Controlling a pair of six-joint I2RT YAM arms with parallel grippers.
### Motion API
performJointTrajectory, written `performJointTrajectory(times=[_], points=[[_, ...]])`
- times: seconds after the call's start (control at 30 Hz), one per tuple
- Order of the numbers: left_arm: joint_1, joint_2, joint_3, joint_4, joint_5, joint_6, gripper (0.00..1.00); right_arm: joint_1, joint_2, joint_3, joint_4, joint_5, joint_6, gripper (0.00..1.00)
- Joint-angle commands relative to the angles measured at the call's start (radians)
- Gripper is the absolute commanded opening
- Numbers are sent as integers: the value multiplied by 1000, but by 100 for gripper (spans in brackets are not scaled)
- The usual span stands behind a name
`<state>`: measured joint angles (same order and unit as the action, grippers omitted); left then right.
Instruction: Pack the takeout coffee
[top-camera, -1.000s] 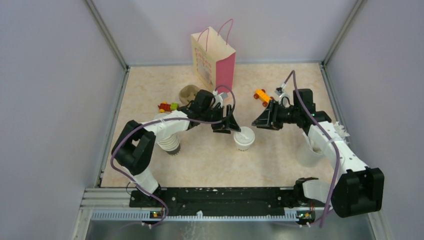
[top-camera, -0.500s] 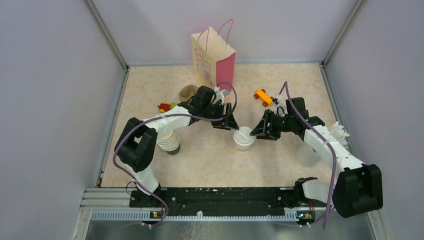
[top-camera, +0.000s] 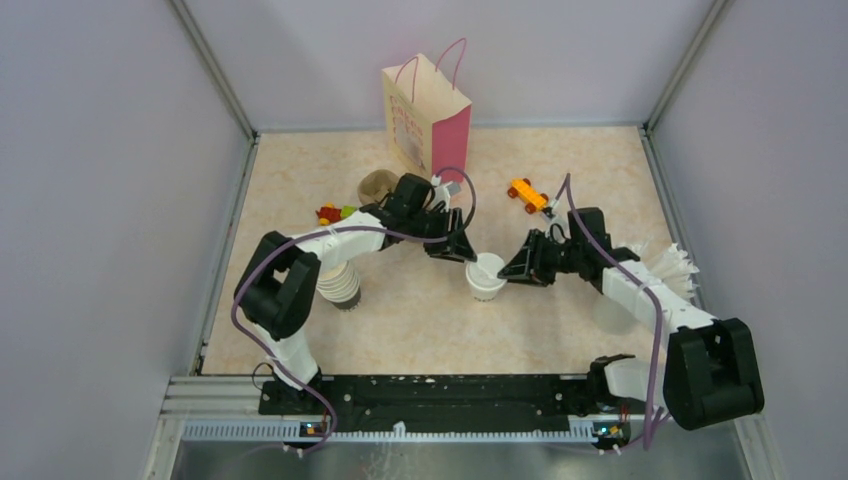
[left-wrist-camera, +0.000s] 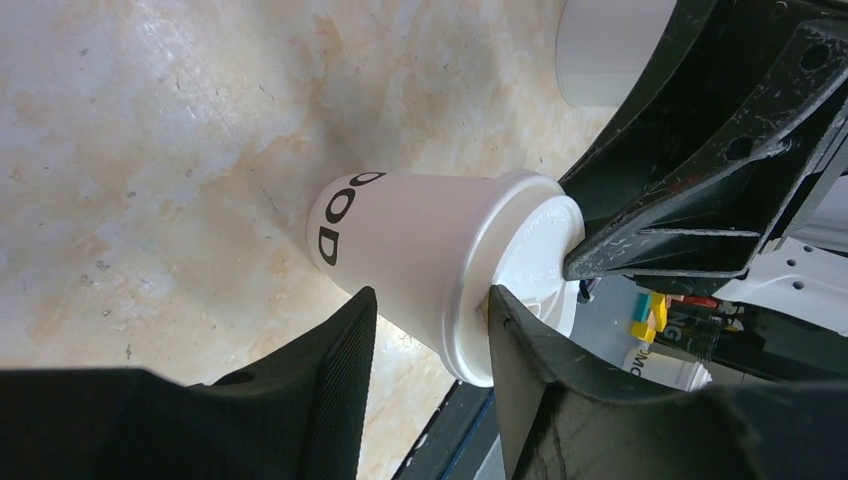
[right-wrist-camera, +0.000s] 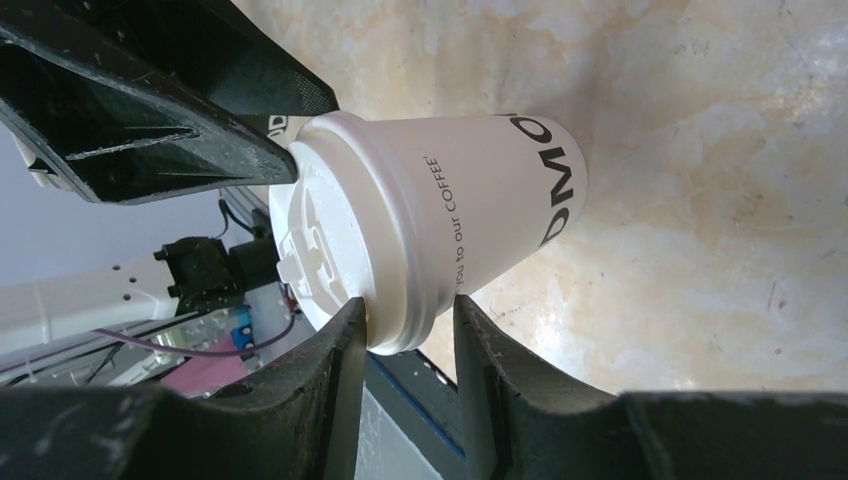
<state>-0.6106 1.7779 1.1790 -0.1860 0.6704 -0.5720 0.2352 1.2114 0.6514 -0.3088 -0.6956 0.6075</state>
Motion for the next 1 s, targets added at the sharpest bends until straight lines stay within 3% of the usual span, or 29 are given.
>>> performJointTrajectory(times=[0.0, 0.13, 0.23, 0.47, 0.63, 0.97], points=[[-4, 28, -42, -86, -147, 62, 49, 9, 29, -84, 42, 158, -20, 35], [-9, 19, -83, -116, -224, 78, 46, 8, 27, -117, 42, 205, -33, 34], [-11, -24, -132, -59, -185, 53, 46, 8, 29, -104, 34, 204, -49, 34], [-11, -34, 2, -52, -78, -7, 51, 10, 21, 101, -81, 178, -76, 43], [-10, -33, 39, -50, -55, -52, 53, 9, -4, 211, -164, 157, -64, 44], [-11, -26, 16, -38, -57, -39, 55, 9, -80, 121, -160, 185, -1, 37]])
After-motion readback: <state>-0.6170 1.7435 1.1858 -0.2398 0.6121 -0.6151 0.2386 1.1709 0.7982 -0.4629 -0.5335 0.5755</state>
